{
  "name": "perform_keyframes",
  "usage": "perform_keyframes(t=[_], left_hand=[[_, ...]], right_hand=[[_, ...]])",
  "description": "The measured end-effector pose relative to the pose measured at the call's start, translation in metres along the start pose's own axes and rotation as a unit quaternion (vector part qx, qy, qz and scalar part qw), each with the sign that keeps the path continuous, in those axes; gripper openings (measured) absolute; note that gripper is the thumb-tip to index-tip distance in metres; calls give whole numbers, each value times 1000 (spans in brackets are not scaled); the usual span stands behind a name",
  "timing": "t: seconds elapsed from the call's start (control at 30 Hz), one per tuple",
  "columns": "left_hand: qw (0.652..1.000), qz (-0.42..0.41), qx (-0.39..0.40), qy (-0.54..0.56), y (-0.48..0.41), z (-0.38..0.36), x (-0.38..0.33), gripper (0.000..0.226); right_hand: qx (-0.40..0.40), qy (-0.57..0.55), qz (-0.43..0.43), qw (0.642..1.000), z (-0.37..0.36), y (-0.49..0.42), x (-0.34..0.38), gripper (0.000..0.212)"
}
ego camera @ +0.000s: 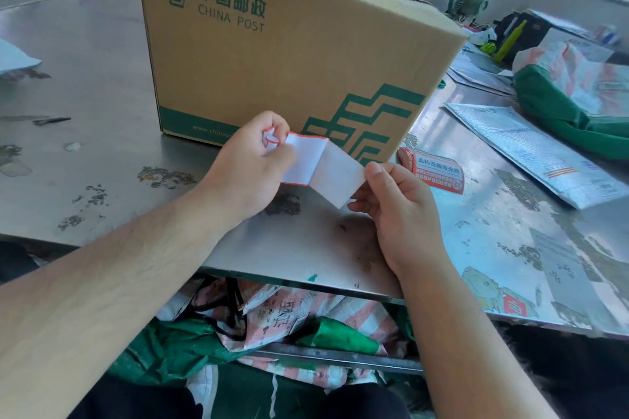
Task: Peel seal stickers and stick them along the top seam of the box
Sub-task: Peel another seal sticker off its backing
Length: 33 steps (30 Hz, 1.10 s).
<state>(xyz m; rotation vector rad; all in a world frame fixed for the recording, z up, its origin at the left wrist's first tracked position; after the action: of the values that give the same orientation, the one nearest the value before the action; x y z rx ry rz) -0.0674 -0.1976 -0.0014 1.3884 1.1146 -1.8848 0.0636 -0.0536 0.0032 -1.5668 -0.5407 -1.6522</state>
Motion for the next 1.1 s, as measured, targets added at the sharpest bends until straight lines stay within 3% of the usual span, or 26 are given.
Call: perform_keyframes(t=[0.27, 0.4, 0.53, 0.63, 0.73, 0.9, 1.1], left_hand=[[998, 7, -48, 49, 1, 2, 0, 22], [995, -8, -68, 70, 1, 3, 1, 10], [995, 2, -70, 77, 0, 3, 2, 29], [993, -2, -93, 67, -1, 4, 2, 19], [991, 4, -91, 94, 0, 4, -1, 11], [993, -18, -66, 92, 4, 3, -7, 29], [996, -48, -11, 75, 7, 0, -7, 31]], right_hand=[[-7, -93, -27, 995, 4, -2, -5, 23], [-10, -126, -36, 991, 6, -4, -5, 22], [-27, -141, -43, 989, 7, -5, -5, 19], [-34, -144, -39, 988, 7, -5, -4, 28], [-39, -160, -41, 985, 8, -4, -3, 51], [-41, -151, -35, 987, 8, -5, -4, 34], [-48, -154, -38, 986, 9, -5, -4, 44]])
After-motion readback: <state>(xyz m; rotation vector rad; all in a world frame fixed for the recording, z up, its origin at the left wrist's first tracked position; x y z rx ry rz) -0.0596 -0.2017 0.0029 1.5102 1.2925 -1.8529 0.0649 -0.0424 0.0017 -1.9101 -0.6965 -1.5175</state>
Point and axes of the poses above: each hand's wrist, its own y-axis away from the middle knuckle, its own z-axis out of the back of the hand, x = y × z, the point moved 2 cm from there along -y, towards the middle knuckle, and after that the axes turned 2 degrees about y, right-handed, at the moved point
